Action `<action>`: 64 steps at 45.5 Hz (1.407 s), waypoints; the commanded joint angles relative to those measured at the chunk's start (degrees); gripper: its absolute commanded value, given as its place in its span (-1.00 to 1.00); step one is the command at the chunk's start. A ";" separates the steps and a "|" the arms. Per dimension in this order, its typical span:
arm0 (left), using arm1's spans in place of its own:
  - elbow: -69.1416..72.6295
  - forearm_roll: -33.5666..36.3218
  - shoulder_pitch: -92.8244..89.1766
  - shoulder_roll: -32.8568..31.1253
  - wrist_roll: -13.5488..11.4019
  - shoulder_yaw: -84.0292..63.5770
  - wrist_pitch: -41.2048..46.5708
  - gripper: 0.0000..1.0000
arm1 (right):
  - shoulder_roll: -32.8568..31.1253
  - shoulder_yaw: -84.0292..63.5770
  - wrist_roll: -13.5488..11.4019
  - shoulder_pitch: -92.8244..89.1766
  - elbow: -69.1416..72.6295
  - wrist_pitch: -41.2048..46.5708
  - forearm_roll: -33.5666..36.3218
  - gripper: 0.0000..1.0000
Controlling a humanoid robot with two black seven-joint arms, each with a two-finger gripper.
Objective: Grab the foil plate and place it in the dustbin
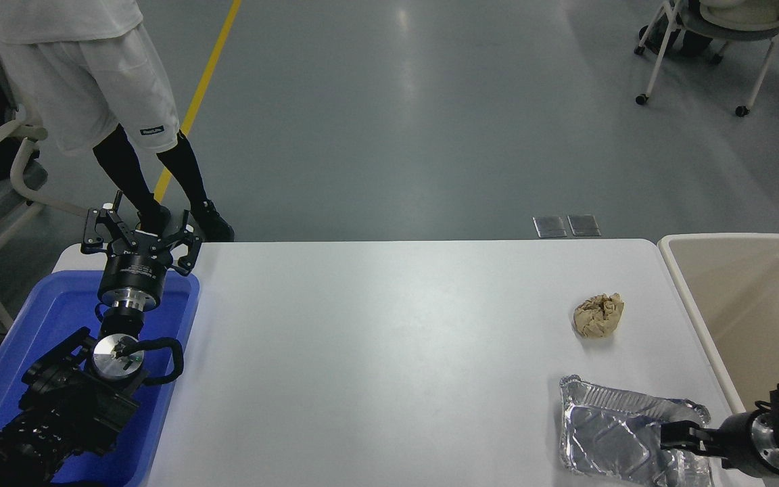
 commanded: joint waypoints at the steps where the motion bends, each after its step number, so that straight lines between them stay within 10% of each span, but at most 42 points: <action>1: 0.00 0.00 0.00 0.00 0.00 0.00 -0.01 0.98 | -0.16 -0.80 -0.06 -0.13 0.22 0.65 0.23 -0.43; 7: 0.00 0.00 0.00 0.00 0.00 0.00 -0.01 0.98 | -0.25 -0.89 -0.06 -0.13 0.65 1.00 2.50 -1.00; 31: 0.00 0.09 0.00 0.00 0.00 0.09 -0.10 0.98 | -3.41 -0.71 0.03 2.41 1.88 6.80 10.08 -1.00; 64: 0.00 0.09 0.00 0.00 0.08 0.09 -0.10 0.98 | -11.68 -14.23 -0.06 39.22 10.85 33.69 -0.74 -1.00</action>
